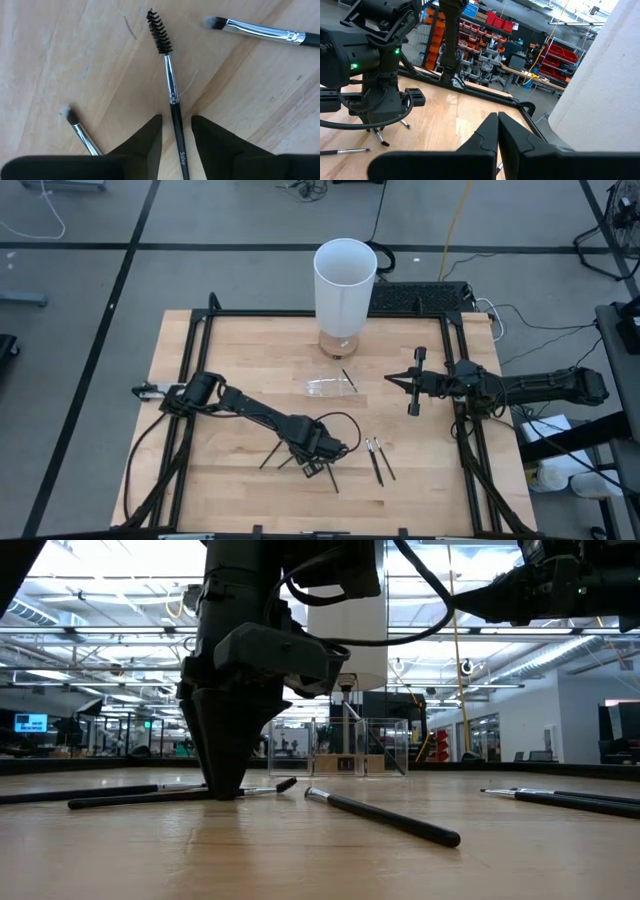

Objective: Put items in baskets/containers
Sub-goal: Put the brow brush into the transparent organizer

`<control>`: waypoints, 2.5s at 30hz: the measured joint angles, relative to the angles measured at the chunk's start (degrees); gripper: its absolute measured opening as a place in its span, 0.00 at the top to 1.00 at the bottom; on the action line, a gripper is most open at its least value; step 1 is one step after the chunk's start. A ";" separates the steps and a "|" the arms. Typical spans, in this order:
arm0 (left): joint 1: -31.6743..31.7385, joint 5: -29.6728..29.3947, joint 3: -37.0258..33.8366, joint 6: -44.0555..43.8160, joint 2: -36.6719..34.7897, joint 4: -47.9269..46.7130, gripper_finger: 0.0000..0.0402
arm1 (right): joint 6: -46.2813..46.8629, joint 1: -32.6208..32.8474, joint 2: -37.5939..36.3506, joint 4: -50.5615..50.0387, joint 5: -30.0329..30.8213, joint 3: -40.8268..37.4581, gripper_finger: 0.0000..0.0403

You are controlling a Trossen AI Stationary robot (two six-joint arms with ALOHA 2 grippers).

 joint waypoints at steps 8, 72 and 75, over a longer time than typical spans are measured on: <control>0.91 0.95 0.07 0.26 0.00 -0.85 0.64 | -0.20 0.00 0.00 0.02 0.00 0.00 1.00; 0.47 1.85 -6.25 -7.87 -4.24 6.07 0.66 | -0.42 0.00 0.00 -0.48 0.00 0.00 1.00; 0.25 1.78 -7.30 -9.78 -4.28 7.14 0.66 | -0.42 0.02 0.00 -0.46 0.00 0.00 1.00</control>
